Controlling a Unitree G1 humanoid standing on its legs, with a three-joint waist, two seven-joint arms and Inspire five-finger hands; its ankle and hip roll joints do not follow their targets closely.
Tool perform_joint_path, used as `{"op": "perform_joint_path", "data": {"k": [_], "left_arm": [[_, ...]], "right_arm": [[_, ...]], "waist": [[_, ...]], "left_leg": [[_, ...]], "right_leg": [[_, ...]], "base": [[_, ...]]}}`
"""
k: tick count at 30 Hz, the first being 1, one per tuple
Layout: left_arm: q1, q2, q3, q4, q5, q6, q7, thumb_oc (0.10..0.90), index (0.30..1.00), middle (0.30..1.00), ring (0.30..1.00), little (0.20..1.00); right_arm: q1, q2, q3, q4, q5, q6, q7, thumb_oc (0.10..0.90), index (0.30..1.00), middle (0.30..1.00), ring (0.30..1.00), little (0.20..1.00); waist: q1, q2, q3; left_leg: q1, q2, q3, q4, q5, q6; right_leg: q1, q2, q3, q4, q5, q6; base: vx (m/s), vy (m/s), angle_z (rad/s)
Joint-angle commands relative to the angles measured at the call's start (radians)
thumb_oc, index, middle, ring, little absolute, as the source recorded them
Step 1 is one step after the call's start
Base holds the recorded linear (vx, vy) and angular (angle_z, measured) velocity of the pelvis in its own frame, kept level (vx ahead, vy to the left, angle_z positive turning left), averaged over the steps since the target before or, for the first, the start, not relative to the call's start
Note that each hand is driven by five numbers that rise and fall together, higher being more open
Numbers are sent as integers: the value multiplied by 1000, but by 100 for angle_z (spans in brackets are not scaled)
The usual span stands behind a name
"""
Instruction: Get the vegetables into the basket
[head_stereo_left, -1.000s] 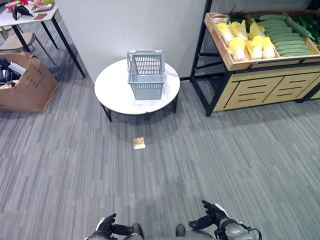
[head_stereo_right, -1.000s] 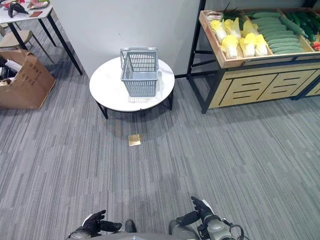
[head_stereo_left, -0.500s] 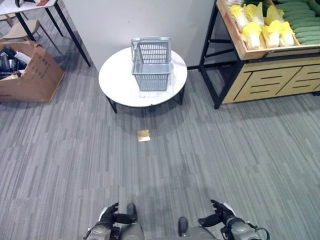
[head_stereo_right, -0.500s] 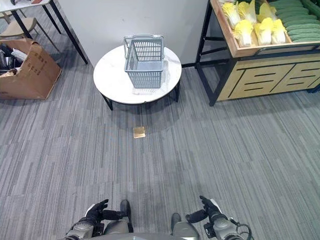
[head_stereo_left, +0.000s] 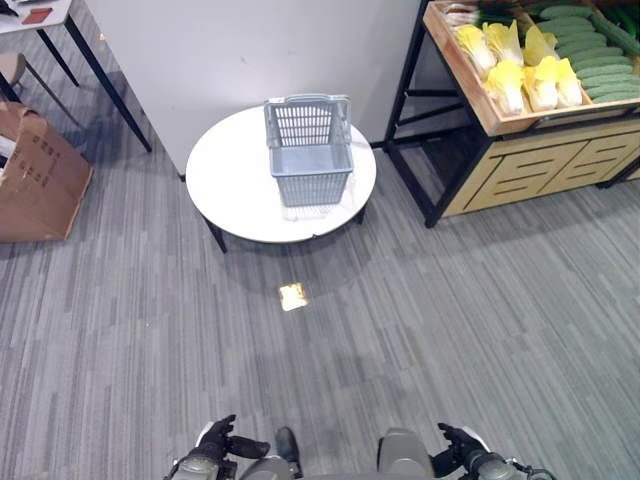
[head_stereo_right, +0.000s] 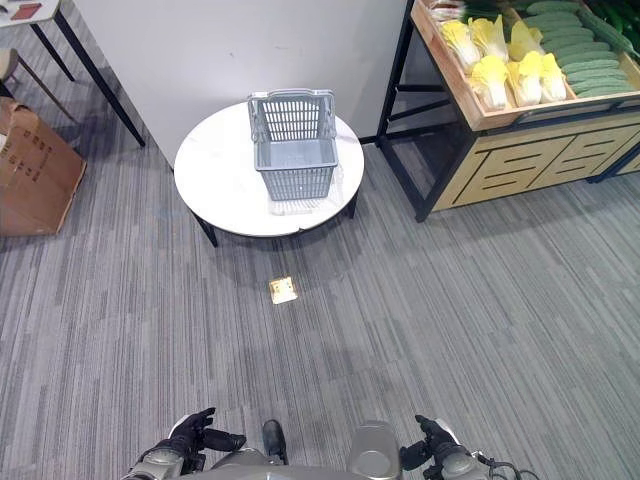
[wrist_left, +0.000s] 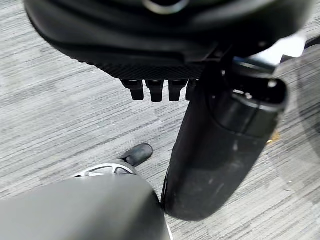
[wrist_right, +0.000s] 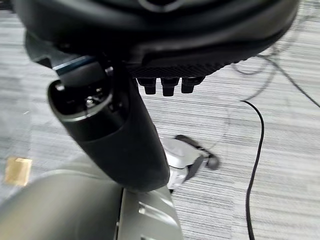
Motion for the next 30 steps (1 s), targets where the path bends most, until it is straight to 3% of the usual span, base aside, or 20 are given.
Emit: {"op": "perform_joint_path", "data": {"k": [1,7,12,14,16,19,22,23,25,27,30], "left_arm": [[38,0,16,9,19,-4,-11,900,1000,1000,1000,1000],[42,-11,25,20,35,-7,-21,900,1000,1000,1000,1000],[48,-19,36,32,32,-2,-20,900,1000,1000,1000,1000],[47,-23,36,30,18,-3,-20,900,1000,1000,1000,1000],[39,-22,32,23,10,-2,-20,900,1000,1000,1000,1000],[24,-23,32,12,-22,-5,-9,900,1000,1000,1000,1000],[28,-27,25,-8,-47,-10,-9,900,1000,1000,1000,1000],[29,-27,25,-8,-47,-10,-9,900,1000,1000,1000,1000],[32,-31,19,-5,-48,-10,-6,900,1000,1000,1000,1000],[47,-40,14,-16,-65,-14,-6,900,1000,1000,1000,1000],[65,-44,9,-26,-78,-18,-7,900,1000,1000,1000,1000]], "right_arm": [[-3,17,46,-12,0,-9,17,900,1000,1000,1000,1000],[3,20,40,-14,-8,-9,24,900,1000,1000,1000,1000],[11,4,41,-25,-13,-12,29,900,1000,1000,1000,1000],[13,-6,38,-25,-8,-15,26,900,1000,1000,1000,1000],[10,-22,32,-33,9,-18,22,900,1000,1000,1000,1000],[6,-39,30,-15,17,-18,16,900,1000,1000,1000,1000],[17,-52,9,11,29,-12,10,900,1000,1000,1000,1000],[17,-52,9,11,29,-12,10,900,1000,1000,1000,1000],[17,-59,8,18,20,-8,8,900,1000,1000,1000,1000],[22,-65,11,26,4,-7,6,900,1000,1000,1000,1000],[24,-71,5,28,-3,-11,5,900,1000,1000,1000,1000]], "waist": [[-24,-12,12],[-58,-18,8],[-65,3,-16],[-64,15,-17],[-64,10,-6],[-50,-5,16],[-33,-2,18],[-32,-2,19],[-17,9,15],[5,25,15],[26,47,14]], "left_leg": [[-20,2,-58,36,23,-73],[80,-18,-100,35,-22,-96],[119,18,-126,92,-30,-130],[94,45,-140,167,22,-159],[23,76,-160,343,93,-204],[-40,79,-191,462,151,-218],[-131,83,-180,351,121,-179],[-129,83,-179,351,120,-179],[-183,91,-183,233,114,-167],[-224,94,-216,132,157,-173],[-258,118,-212,58,237,-197]], "right_leg": [[65,30,-15,-220,252,7],[10,33,-16,-379,348,40],[31,57,-48,-353,314,10],[54,75,-64,-351,290,-15],[81,89,-81,-340,253,-52],[123,95,-91,-333,210,-82],[179,91,-80,-341,168,-76],[180,92,-79,-341,167,-76],[199,90,-69,-346,142,-70],[243,93,-50,-354,115,-66],[299,99,-21,-347,81,-60]], "base": [[250,-31,3],[288,-73,15],[239,-171,15],[171,-216,9],[168,-278,23],[171,-192,12],[273,-74,1],[272,19,4],[262,67,4],[360,108,4],[389,162,-11]]}}
